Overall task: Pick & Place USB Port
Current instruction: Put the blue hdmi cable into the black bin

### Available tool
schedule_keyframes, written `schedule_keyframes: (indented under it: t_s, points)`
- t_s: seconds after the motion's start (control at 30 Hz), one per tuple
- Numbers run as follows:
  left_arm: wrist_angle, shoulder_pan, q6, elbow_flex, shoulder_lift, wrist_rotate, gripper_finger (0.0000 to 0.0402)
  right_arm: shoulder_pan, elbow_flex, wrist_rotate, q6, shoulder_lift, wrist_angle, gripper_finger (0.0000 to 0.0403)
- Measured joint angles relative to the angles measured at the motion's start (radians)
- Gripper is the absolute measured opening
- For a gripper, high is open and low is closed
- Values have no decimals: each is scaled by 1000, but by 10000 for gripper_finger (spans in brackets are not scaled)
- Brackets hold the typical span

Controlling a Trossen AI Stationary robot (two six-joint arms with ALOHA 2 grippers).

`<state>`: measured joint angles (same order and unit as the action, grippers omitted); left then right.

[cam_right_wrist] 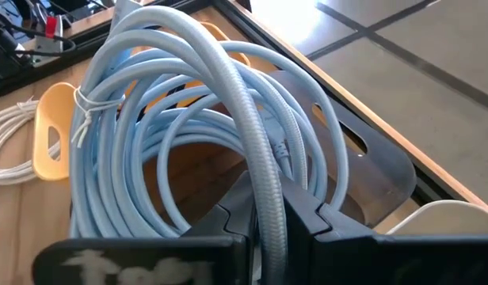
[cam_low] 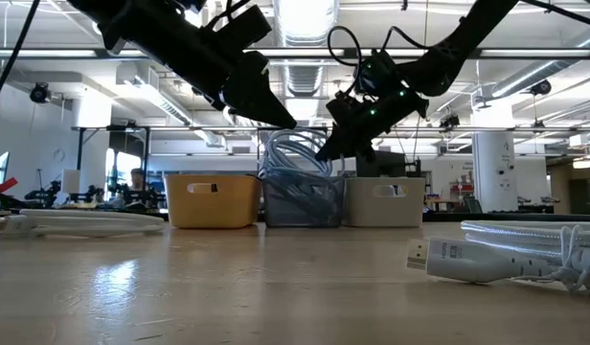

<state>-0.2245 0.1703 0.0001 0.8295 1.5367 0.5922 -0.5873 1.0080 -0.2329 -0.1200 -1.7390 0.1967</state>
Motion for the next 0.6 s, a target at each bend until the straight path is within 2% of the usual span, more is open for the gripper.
schedule_keyframes:
  t_s: [0.43,0.6]
  points:
    - [1,0,0,0,0,0,174,0,0,5,38,1,4,29]
    - [1,0,0,0,0,0,174,0,0,7,38,1,63,29]
